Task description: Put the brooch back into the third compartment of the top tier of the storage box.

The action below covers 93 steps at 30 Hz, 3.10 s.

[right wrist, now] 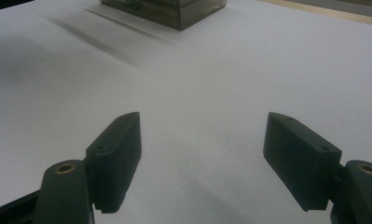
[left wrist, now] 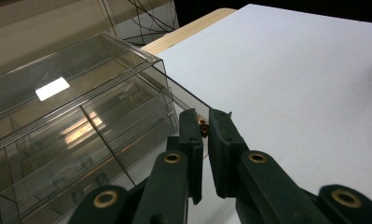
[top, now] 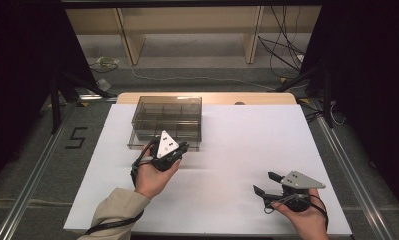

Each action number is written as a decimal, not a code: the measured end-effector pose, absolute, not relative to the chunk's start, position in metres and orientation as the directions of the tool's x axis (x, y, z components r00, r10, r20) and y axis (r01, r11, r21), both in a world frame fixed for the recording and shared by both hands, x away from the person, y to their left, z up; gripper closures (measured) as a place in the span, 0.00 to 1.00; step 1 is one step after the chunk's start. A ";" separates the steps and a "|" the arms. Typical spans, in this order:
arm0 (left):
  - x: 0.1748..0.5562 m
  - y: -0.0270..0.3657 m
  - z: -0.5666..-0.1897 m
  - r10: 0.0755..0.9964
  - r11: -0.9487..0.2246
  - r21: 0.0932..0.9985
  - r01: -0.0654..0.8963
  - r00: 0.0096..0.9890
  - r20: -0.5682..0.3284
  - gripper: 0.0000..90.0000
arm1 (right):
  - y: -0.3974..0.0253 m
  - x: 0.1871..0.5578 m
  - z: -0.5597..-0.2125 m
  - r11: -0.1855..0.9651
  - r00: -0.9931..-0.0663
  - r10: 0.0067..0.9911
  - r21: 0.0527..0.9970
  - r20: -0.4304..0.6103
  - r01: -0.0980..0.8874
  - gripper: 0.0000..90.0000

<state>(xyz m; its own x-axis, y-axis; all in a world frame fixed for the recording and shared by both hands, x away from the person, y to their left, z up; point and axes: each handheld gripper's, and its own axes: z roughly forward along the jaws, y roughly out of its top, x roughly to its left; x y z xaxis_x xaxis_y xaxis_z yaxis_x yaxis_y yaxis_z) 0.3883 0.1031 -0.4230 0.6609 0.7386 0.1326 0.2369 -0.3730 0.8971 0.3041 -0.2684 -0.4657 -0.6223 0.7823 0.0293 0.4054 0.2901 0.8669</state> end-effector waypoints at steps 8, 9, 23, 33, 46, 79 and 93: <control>0.391 0.100 -0.421 0.737 -0.373 0.897 0.236 0.663 0.132 0.94 | -0.268 0.304 -0.466 0.289 -0.621 0.783 0.866 0.033 0.409 0.32; 0.392 0.100 -0.421 0.737 -0.373 0.897 0.235 0.663 0.132 0.94 | -0.269 0.304 -0.466 0.290 -0.622 0.783 0.865 0.032 0.409 0.32; 0.397 0.099 -0.418 0.736 -0.382 0.894 0.234 0.662 0.142 0.94 | -0.269 0.304 -0.466 0.289 -0.621 0.783 0.866 0.032 0.409 0.32; 0.401 0.096 -0.417 0.737 -0.384 0.892 0.238 0.661 0.141 0.94 | -0.268 0.304 -0.466 0.287 -0.621 0.783 0.866 0.033 0.409 0.32; 0.408 0.094 -0.415 0.739 -0.391 0.888 0.242 0.658 0.146 0.94 | -0.268 0.304 -0.466 0.288 -0.622 0.783 0.866 0.035 0.410 0.32; 0.419 0.089 -0.422 0.745 -0.410 0.873 0.263 0.649 0.155 0.93 | -0.268 0.304 -0.467 0.288 -0.621 0.783 0.864 0.036 0.413 0.32; 0.426 0.086 -0.424 0.744 -0.423 0.865 0.271 0.649 0.161 0.93 | -0.268 0.304 -0.467 0.289 -0.622 0.782 0.864 0.035 0.412 0.32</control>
<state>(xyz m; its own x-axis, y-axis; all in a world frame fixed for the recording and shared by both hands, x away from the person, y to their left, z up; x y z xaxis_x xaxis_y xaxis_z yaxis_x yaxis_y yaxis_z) 0.4255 0.0860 -0.4236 0.6486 0.7439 0.1612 0.2707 -0.4233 0.8646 0.3039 -0.2683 -0.4665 -0.6221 0.7822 0.0347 0.4115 0.2890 0.8644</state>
